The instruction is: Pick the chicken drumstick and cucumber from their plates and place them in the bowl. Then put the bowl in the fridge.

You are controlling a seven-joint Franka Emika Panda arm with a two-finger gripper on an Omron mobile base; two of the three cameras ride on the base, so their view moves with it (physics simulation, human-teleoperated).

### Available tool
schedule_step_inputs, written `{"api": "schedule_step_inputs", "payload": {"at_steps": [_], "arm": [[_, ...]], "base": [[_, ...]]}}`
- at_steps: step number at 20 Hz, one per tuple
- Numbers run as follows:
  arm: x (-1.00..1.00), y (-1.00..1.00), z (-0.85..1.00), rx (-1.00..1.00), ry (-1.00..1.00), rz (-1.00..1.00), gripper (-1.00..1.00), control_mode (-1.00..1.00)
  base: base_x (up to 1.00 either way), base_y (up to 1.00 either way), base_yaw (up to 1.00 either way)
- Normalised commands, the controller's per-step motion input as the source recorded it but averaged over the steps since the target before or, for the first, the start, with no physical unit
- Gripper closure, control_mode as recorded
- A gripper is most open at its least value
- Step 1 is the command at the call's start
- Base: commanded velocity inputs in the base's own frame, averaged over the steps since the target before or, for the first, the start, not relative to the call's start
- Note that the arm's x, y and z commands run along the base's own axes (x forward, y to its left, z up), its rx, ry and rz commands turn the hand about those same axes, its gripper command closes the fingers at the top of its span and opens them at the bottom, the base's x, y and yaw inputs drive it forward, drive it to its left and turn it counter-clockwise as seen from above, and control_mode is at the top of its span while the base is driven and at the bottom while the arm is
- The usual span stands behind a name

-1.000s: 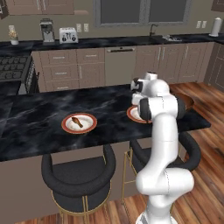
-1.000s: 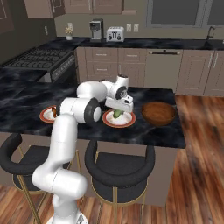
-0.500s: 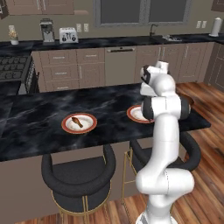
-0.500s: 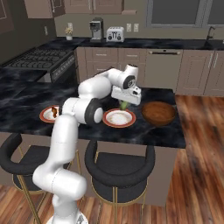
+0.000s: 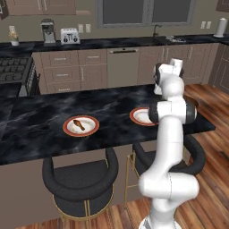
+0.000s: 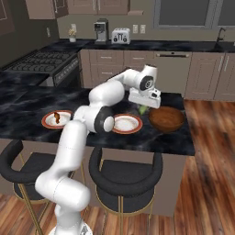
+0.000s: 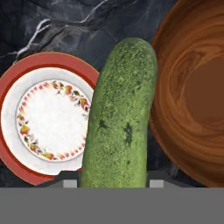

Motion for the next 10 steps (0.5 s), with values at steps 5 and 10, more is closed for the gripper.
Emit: {"api": "schedule_step_inputs", "payload": {"at_steps": [5,10], "arm": [[0.19,-0.73,0.00,-0.01,0.14,-0.12,1.00,-1.00],[0.33,-0.61,-0.07,-0.02,0.25,-0.10,1.00,-1.00]], "base": [[0.00,0.00,0.00],[0.00,0.00,0.00]]}}
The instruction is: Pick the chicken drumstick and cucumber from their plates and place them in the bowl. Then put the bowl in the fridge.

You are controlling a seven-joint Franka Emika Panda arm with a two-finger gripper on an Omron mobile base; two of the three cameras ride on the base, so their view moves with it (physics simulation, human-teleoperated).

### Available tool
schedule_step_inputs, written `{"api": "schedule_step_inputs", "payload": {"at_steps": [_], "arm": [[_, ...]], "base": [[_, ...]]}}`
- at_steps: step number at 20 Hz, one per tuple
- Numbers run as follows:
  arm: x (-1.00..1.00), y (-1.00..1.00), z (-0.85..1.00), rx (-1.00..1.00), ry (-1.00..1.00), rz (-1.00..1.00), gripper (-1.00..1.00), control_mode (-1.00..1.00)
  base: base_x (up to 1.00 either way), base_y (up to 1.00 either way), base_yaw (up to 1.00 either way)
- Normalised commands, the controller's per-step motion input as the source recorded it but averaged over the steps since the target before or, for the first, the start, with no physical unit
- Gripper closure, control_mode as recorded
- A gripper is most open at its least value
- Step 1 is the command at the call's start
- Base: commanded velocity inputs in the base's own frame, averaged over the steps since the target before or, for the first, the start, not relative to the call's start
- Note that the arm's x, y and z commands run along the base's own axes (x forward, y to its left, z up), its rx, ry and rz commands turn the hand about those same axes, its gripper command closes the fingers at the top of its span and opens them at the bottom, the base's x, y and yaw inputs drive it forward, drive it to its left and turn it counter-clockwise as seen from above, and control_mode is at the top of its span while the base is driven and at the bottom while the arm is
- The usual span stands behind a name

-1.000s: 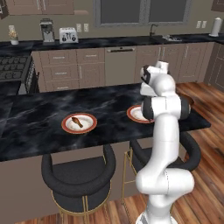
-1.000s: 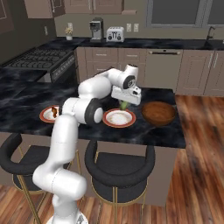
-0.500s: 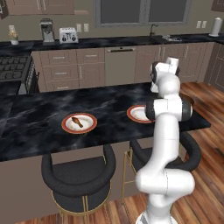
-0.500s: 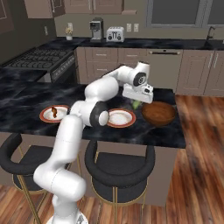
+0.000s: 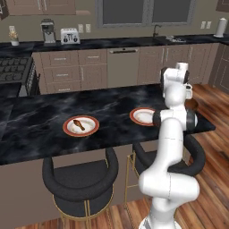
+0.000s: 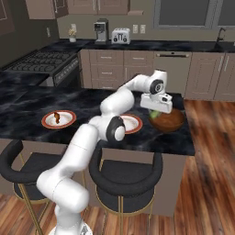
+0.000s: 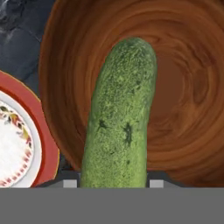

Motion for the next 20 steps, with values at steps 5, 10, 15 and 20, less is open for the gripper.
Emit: {"api": "schedule_step_inputs", "payload": {"at_steps": [5,10,15,20], "arm": [[0.42,-0.36,-0.09,-0.01,0.19,-0.04,1.00,-1.00],[0.45,-0.31,-0.01,0.00,0.18,0.00,1.00,-1.00],[0.25,-0.33,0.02,0.00,0.19,0.00,1.00,-1.00],[0.19,-0.24,0.28,0.04,0.22,0.00,-1.00,-1.00]], "base": [[0.00,0.00,0.00],[0.00,0.00,0.00],[0.00,0.00,0.00],[0.00,0.00,0.00]]}}
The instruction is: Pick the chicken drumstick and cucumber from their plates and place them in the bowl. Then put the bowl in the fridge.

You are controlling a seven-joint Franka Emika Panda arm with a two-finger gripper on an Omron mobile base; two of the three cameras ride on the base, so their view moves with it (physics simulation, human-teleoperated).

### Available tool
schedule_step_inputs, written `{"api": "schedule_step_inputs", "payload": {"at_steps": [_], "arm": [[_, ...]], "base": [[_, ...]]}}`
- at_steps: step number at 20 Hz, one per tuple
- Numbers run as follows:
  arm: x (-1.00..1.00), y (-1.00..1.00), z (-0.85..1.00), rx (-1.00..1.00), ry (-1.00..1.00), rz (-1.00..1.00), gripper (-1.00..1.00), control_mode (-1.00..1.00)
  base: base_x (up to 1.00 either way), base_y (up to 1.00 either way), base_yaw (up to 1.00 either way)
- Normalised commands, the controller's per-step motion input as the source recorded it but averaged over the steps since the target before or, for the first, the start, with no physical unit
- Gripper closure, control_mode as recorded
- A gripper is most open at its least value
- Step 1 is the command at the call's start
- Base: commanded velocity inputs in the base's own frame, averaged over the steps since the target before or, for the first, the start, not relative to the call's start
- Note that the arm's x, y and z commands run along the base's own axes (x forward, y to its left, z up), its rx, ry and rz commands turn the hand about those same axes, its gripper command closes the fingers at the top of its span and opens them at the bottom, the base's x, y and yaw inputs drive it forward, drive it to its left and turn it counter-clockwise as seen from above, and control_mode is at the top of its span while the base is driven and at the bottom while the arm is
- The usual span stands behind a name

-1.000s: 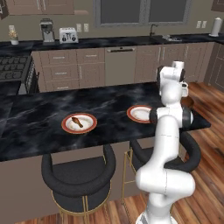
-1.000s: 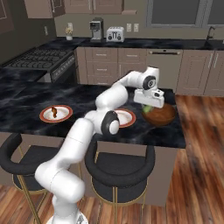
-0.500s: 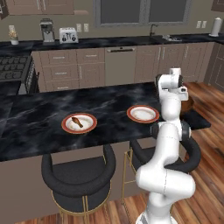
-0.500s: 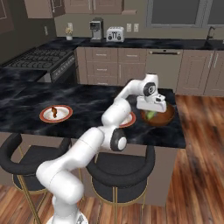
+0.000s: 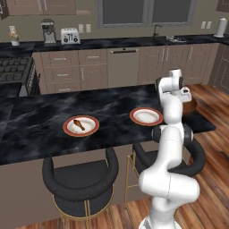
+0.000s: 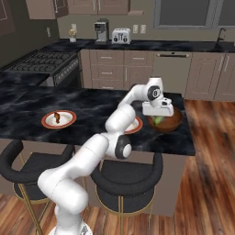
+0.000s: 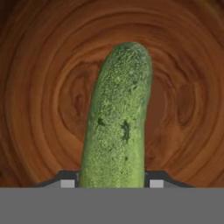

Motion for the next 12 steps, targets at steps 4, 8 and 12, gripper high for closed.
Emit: {"api": "schedule_step_inputs", "payload": {"at_steps": [4,8,12], "arm": [[0.13,-0.26,0.51,0.08,0.22,0.00,-1.00,-1.00],[0.01,-0.14,0.54,0.14,0.16,0.00,-1.00,-1.00],[0.00,0.12,0.64,0.13,0.02,0.00,-1.00,-1.00]], "base": [[0.00,0.00,0.00],[0.00,0.00,0.00],[0.00,0.00,0.00]]}}
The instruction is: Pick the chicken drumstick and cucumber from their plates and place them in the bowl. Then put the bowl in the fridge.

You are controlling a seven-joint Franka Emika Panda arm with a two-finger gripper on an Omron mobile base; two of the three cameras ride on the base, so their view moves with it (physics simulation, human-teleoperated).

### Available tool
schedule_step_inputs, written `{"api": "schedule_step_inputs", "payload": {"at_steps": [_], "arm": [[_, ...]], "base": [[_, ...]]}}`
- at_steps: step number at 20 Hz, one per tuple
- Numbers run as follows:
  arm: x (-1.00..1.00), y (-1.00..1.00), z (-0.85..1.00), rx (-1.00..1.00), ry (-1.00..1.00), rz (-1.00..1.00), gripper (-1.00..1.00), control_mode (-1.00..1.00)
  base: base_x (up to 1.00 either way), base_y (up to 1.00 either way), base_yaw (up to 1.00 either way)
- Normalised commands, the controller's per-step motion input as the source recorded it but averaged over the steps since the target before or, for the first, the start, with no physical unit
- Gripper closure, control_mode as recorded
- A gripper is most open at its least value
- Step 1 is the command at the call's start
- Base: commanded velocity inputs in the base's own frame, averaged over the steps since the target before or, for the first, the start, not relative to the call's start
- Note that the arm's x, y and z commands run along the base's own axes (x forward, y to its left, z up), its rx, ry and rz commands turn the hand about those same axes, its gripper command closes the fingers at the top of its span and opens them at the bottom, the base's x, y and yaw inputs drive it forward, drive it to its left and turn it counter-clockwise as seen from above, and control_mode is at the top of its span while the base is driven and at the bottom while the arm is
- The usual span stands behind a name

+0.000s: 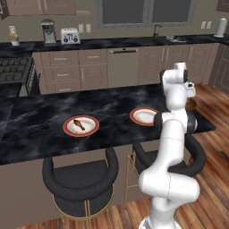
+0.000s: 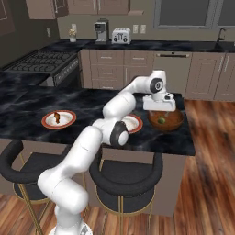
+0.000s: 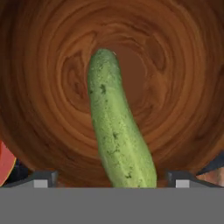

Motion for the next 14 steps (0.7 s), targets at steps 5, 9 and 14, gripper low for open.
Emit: {"api": "schedule_step_inputs", "payload": {"at_steps": [5,9,14], "arm": [[-0.10,0.31,0.69,0.13,0.04,0.00,-1.00,-1.00],[-0.37,0.36,0.48,0.09,0.01,0.00,-1.00,-1.00],[-0.56,0.46,0.21,0.00,0.00,0.00,-1.00,-1.00]], "base": [[0.00,0.00,0.00],[0.00,0.00,0.00],[0.00,0.00,0.00]]}}
